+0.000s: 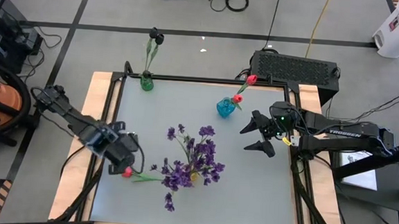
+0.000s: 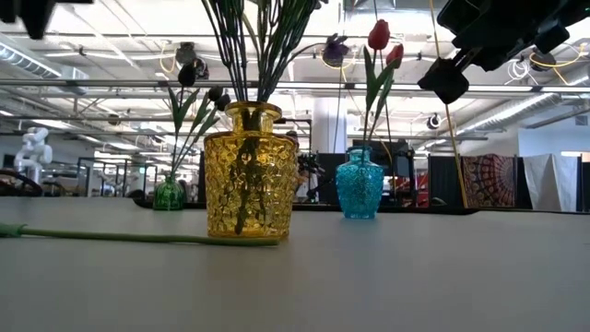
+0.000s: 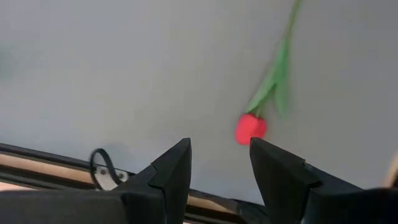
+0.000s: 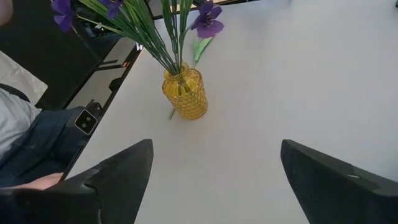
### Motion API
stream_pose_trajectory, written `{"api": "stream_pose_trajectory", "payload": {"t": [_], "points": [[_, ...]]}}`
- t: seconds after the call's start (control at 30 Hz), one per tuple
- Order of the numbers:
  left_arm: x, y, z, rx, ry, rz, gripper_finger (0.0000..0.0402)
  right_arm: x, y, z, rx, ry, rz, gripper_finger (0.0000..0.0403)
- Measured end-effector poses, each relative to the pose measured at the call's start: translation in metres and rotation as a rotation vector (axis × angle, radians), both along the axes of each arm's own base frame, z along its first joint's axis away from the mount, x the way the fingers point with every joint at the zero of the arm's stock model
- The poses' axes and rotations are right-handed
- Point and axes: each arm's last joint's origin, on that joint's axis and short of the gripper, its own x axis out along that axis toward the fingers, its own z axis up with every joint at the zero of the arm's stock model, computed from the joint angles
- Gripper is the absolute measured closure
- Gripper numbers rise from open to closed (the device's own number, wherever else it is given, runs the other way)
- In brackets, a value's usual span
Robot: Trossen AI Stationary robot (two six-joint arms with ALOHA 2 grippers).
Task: Sort flowers into vase by color
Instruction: Put the pink flower into the blue vase
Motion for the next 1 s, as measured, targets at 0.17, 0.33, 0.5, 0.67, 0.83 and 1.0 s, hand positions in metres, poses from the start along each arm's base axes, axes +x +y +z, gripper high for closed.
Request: {"api": "stream_pose_trajectory", "payload": {"t": [0.17, 0.33, 0.5, 0.67, 0.83, 1.0], "points": [[-0.017, -0.01, 0.006, -0.018, -0.054, 0.042, 0.023, 0.0, 0.0, 0.0, 0.0, 0.0, 0.0, 0.0057], [-0.031, -0.024, 0.008, -0.041, -0.067, 0.053, 0.023, 0.0, 0.0, 0.0, 0.0, 0.0, 0.0, 0.0057], [-0.037, -0.039, 0.007, -0.065, -0.11, 0.029, 0.023, 0.0, 0.0, 0.0, 0.0, 0.0, 0.0, 0.0057], [-0.035, -0.057, 0.003, -0.116, -0.156, -0.03, 0.023, 0.0, 0.0, 0.0, 0.0, 0.0, 0.0, 0.0057], [-0.029, -0.07, -0.004, -0.071, -0.178, -0.095, 0.023, 0.0, 0.0, 0.0, 0.0, 0.0, 0.0, 0.0057], [-0.023, -0.077, -0.013, -0.021, -0.154, -0.155, 0.023, 0.0, 0.0, 0.0, 0.0, 0.0, 0.0, 0.0057]]}}
